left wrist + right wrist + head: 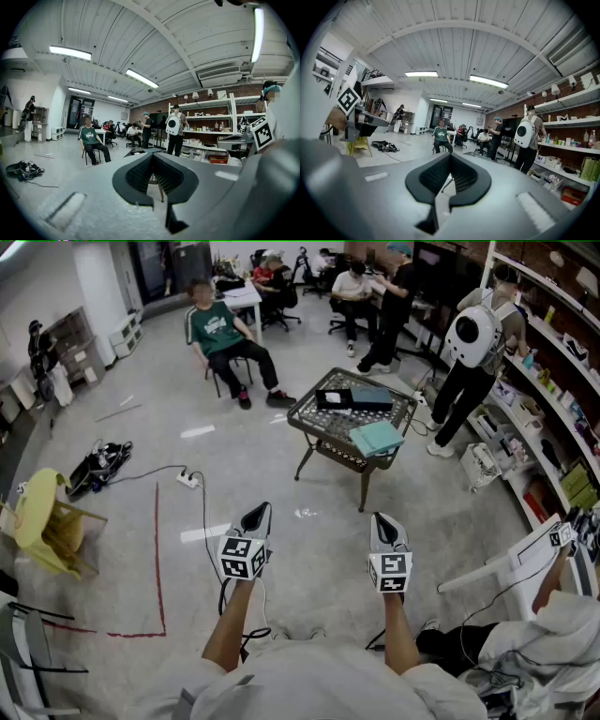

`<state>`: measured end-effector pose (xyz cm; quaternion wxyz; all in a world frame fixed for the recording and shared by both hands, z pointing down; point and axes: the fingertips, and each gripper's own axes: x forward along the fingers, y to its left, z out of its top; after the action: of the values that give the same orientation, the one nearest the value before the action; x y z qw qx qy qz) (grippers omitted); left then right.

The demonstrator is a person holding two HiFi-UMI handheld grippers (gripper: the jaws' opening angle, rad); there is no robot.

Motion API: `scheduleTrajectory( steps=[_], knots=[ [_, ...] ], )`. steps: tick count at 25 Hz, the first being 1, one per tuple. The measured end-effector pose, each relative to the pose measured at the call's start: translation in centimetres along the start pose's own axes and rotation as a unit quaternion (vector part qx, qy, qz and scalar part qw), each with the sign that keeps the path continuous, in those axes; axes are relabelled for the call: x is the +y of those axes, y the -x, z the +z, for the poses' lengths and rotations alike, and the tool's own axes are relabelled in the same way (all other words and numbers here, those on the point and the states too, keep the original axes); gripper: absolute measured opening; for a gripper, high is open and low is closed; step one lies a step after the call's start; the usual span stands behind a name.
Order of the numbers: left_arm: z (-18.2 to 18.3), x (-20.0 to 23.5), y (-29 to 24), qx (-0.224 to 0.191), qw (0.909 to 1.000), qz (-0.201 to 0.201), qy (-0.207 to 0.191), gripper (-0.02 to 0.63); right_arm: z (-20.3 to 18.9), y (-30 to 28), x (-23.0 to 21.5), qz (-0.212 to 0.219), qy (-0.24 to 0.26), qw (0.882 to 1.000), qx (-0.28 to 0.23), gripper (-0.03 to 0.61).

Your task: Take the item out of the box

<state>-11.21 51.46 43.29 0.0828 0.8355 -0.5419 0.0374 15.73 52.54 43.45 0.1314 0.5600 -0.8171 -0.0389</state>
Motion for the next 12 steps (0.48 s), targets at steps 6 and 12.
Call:
scheduleTrajectory(
  steps=[6,12],
  knots=[
    [0.05,-0.12,-0.54,0.003,1.0,-0.003,0.0,0.005,-0.08,-0.48,-0.1,0.003,-0.001,1.0,0.005,0.0],
    [0.09,-0.21,-1.03,-0.006,1.0,0.003,0.002,0.005,-0.74,-0.72,-0.56,-0.003,-0.01,1.0,0.0,0.001]
  ],
)
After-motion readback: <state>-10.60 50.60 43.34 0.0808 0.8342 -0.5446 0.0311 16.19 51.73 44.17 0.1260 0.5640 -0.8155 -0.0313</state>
